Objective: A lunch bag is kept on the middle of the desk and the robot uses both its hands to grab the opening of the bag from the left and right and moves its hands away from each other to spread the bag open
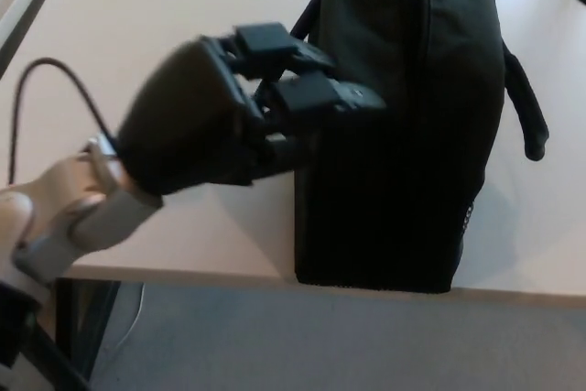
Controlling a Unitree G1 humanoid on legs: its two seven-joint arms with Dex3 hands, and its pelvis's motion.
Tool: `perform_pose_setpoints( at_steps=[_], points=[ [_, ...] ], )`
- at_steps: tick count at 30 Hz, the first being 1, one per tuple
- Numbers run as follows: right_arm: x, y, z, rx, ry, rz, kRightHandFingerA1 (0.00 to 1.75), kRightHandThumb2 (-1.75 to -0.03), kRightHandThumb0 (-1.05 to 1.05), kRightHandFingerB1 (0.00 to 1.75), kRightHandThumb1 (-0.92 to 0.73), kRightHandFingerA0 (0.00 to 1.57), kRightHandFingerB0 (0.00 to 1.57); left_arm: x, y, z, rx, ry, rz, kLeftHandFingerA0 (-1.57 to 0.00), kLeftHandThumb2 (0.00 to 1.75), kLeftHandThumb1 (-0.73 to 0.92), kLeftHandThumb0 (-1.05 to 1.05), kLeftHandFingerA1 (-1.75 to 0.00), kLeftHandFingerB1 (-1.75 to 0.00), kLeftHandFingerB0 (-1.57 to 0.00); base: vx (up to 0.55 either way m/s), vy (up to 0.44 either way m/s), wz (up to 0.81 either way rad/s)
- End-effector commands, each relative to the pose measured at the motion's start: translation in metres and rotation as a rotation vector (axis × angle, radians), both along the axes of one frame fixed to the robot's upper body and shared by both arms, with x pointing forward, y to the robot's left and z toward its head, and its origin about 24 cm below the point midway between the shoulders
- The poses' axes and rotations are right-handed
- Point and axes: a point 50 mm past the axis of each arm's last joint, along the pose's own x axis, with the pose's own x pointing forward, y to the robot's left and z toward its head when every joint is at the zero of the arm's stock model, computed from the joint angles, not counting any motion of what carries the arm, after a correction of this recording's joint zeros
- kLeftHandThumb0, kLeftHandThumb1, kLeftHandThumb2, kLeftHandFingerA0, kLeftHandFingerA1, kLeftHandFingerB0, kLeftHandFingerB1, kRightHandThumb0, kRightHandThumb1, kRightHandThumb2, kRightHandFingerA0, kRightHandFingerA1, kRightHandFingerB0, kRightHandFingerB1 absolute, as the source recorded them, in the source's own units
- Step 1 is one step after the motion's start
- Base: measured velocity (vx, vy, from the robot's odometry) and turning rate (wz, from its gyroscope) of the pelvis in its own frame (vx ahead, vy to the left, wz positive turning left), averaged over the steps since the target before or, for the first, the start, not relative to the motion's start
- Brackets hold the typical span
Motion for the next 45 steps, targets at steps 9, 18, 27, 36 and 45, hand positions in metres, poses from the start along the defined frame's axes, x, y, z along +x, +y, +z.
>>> perform_pose_setpoints(
  at_steps=[9,18,27,36,45],
  points=[
    [0.02,0.067,-0.034,-0.463,0.188,0.099,0.37,-0.55,-0.28,0.33,-0.5,0.49,0.36,0.011,-0.047,-0.042,0.308,-0.193,-0.161,-0.69,0.58,0.61,-0.12,-0.61,-0.37,-0.52,0.0,0.0,0.0],
    [0.014,0.074,-0.064,-0.543,0.217,0.153,0.38,-0.57,-0.31,0.33,-0.52,0.49,0.36,0.017,-0.045,-0.045,0.314,-0.229,-0.131,-0.67,0.58,0.59,-0.17,-0.5,-0.38,-0.56,0.0,0.0,0.0],
    [0.01,0.067,-0.077,-0.555,0.266,0.161,0.38,-0.58,-0.29,0.33,-0.57,0.45,0.33,0.021,-0.036,-0.046,0.29,-0.293,-0.135,-0.67,0.56,0.52,-0.2,-0.51,-0.41,-0.64,0.0,0.0,0.0],
    [0.008,0.063,-0.077,-0.572,0.268,0.177,0.37,-0.57,-0.29,0.33,-0.57,0.47,0.34,0.026,-0.019,-0.048,0.318,-0.317,-0.085,-0.69,0.57,0.54,-0.18,-0.46,-0.41,-0.65,0.0,0.0,0.0],
    [0.004,0.062,-0.075,-0.535,0.225,0.216,0.38,-0.58,-0.3,0.34,-0.57,0.52,0.38,0.032,-0.009,-0.057,0.253,-0.193,0.009,-0.79,0.62,0.6,-0.16,-0.48,-0.45,-0.68,0.0,0.0,0.0]
  ],
)
